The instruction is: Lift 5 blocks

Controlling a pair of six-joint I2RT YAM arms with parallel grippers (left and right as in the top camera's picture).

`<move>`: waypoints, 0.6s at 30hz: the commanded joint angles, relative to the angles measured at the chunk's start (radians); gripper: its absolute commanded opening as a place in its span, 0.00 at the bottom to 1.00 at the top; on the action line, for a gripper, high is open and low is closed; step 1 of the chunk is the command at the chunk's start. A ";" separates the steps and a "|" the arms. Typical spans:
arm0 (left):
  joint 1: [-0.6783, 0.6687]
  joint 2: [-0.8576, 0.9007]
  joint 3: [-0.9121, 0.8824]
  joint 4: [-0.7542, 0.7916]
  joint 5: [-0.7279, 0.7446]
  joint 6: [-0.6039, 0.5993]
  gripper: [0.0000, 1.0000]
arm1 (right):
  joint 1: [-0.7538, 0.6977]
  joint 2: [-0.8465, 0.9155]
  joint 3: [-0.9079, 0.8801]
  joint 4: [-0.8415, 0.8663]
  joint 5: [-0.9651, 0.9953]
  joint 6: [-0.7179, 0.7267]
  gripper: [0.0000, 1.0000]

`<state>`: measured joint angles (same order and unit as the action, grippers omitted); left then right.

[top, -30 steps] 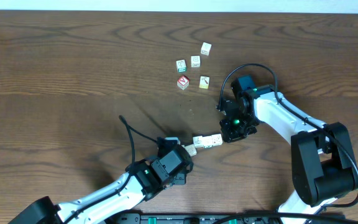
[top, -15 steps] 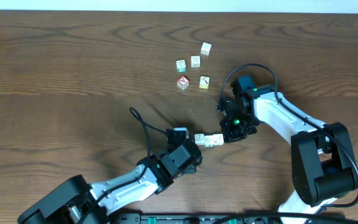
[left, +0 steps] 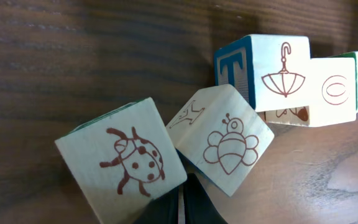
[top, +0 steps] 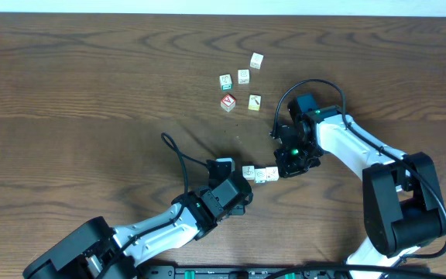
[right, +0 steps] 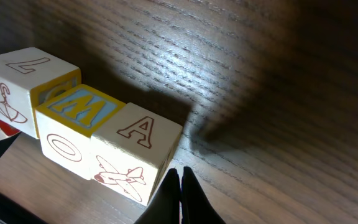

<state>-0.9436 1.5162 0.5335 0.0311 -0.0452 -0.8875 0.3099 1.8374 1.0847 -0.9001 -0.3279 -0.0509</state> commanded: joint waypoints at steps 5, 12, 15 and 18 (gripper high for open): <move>-0.094 0.051 -0.045 0.002 0.106 -0.016 0.07 | 0.006 -0.001 -0.002 0.003 0.010 0.013 0.01; -0.138 0.051 -0.045 0.031 0.021 -0.039 0.08 | 0.006 -0.001 -0.002 0.002 0.009 0.013 0.01; -0.131 0.051 -0.045 0.031 -0.037 -0.039 0.08 | 0.006 -0.001 -0.002 0.002 0.009 0.013 0.01; -0.108 0.051 -0.045 0.031 -0.077 -0.039 0.08 | 0.006 -0.001 -0.002 0.002 0.009 0.013 0.01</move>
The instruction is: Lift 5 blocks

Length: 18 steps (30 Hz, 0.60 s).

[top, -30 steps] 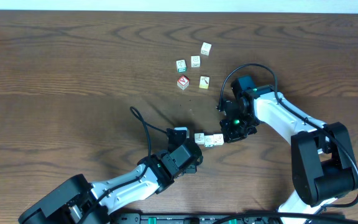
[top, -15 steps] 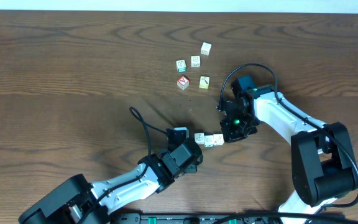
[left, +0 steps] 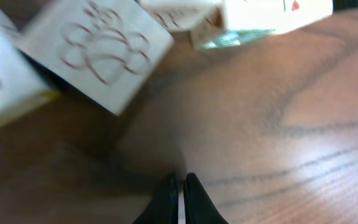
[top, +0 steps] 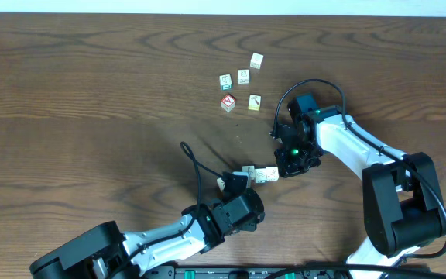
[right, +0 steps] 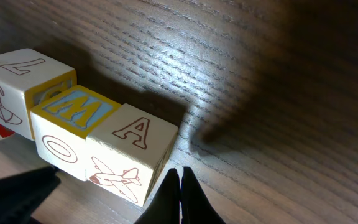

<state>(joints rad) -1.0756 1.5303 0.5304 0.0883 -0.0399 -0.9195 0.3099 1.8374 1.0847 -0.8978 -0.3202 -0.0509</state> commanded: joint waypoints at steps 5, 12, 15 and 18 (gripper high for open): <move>0.073 0.037 -0.042 -0.023 -0.089 -0.006 0.08 | 0.006 -0.001 -0.002 0.000 0.001 0.013 0.01; 0.082 0.037 -0.042 0.059 0.008 0.117 0.08 | 0.006 -0.001 -0.002 0.000 0.002 0.013 0.01; 0.082 0.037 -0.042 0.060 0.046 0.147 0.08 | 0.006 -0.001 -0.002 0.000 0.002 0.013 0.01; 0.082 0.037 -0.042 0.060 0.043 0.168 0.08 | 0.006 -0.001 -0.002 0.000 0.002 0.013 0.01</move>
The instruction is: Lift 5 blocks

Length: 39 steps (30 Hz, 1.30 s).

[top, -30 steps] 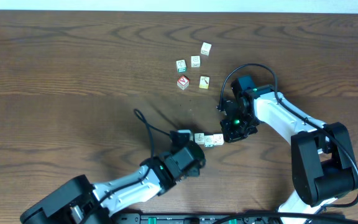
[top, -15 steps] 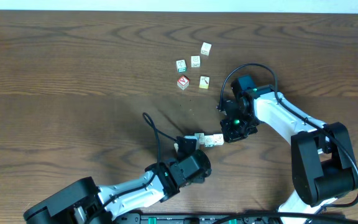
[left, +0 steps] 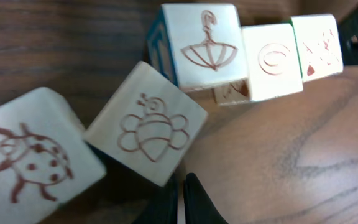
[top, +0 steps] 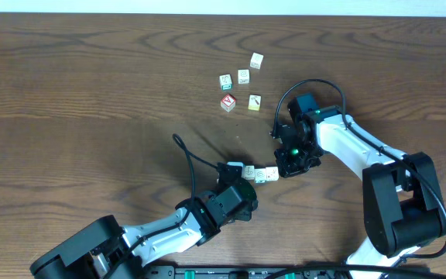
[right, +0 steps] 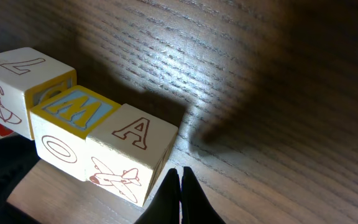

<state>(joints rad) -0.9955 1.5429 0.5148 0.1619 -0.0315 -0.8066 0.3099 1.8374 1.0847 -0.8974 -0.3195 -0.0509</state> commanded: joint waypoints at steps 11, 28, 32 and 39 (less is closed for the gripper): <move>0.002 0.025 -0.026 -0.015 -0.085 0.022 0.08 | 0.006 -0.001 -0.002 -0.004 0.001 0.013 0.01; 0.002 0.025 -0.026 -0.068 -0.158 -0.086 0.08 | 0.006 -0.001 -0.002 -0.003 0.002 0.013 0.01; 0.002 0.024 -0.026 -0.071 -0.165 -0.090 0.08 | 0.006 -0.001 -0.003 -0.003 0.001 0.013 0.01; 0.005 0.024 -0.026 -0.070 -0.191 -0.090 0.08 | 0.006 -0.001 -0.005 -0.003 0.001 0.012 0.01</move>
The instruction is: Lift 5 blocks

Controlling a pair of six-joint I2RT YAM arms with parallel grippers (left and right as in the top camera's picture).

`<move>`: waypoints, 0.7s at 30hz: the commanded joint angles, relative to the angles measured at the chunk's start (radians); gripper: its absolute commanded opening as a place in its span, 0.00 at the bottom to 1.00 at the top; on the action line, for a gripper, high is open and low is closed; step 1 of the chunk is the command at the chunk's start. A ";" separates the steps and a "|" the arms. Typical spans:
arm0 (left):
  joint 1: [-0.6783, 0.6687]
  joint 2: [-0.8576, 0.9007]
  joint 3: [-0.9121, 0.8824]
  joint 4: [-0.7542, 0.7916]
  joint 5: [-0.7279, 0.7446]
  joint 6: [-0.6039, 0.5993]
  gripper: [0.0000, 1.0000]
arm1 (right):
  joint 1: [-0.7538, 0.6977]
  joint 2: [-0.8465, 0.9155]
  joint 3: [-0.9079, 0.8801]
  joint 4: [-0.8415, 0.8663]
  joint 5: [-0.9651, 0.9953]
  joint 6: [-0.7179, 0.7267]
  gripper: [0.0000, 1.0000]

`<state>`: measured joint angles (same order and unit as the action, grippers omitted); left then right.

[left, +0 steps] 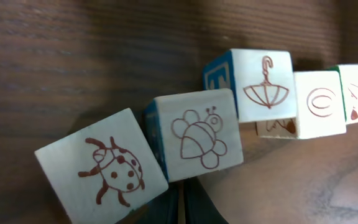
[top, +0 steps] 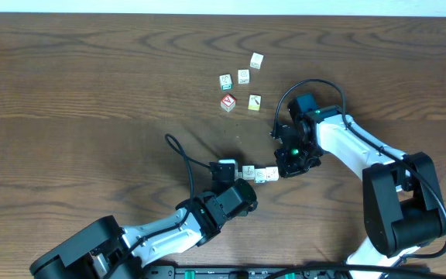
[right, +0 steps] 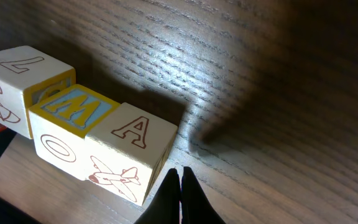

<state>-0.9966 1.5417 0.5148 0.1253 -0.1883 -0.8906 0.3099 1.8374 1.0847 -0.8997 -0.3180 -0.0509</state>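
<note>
Five wooden blocks lie in a loose row on the table. In the left wrist view they are the ladybug block (left: pixel 98 168), bee block (left: pixel 197 134), umbrella block (left: pixel 263 90), O block (left: pixel 319 102) and airplane block. My left gripper (left: pixel 182 196) is shut and empty, its tips just below the seam between the ladybug and bee blocks. My right gripper (right: pixel 180 180) is shut too, beside the lower right corner of the airplane block (right: pixel 132 155). From overhead the row (top: pixel 258 173) lies between the two grippers.
Several more small blocks (top: pixel 242 77) sit in a loose cluster farther back on the brown wooden table (top: pixel 91 93). The right arm's cable (top: pixel 308 84) loops above its wrist. The left arm's cable (top: pixel 184 159) curls left of the row.
The left wrist has shifted a little to the left. The bee block, then turned diagonally, now sits squarer against the umbrella block with the ladybug block beside it. The right arm has not moved.
At first my shut left gripper was below the ladybug and bee blocks, both skewed at the row's left end. Then the left arm was farther right under the row, its view blurred. Afterwards it was back below the bee block, and now the two blocks lie straighter. The right gripper stayed shut by the airplane block throughout.
</note>
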 commanded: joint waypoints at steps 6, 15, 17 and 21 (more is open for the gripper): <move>0.015 0.026 -0.026 -0.034 -0.035 -0.005 0.08 | 0.006 -0.001 -0.028 0.020 -0.001 0.013 0.01; 0.049 0.026 -0.026 -0.016 -0.034 -0.001 0.08 | 0.006 -0.001 -0.060 0.052 -0.001 0.013 0.01; 0.049 0.026 -0.026 -0.002 -0.034 -0.001 0.08 | 0.006 -0.001 -0.060 0.056 -0.001 0.013 0.01; 0.049 0.026 -0.026 0.023 -0.029 -0.002 0.08 | 0.006 -0.001 -0.060 0.061 -0.001 0.013 0.01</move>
<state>-0.9543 1.5452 0.5110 0.1467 -0.2092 -0.8909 0.3099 1.8374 1.0306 -0.8425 -0.3180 -0.0505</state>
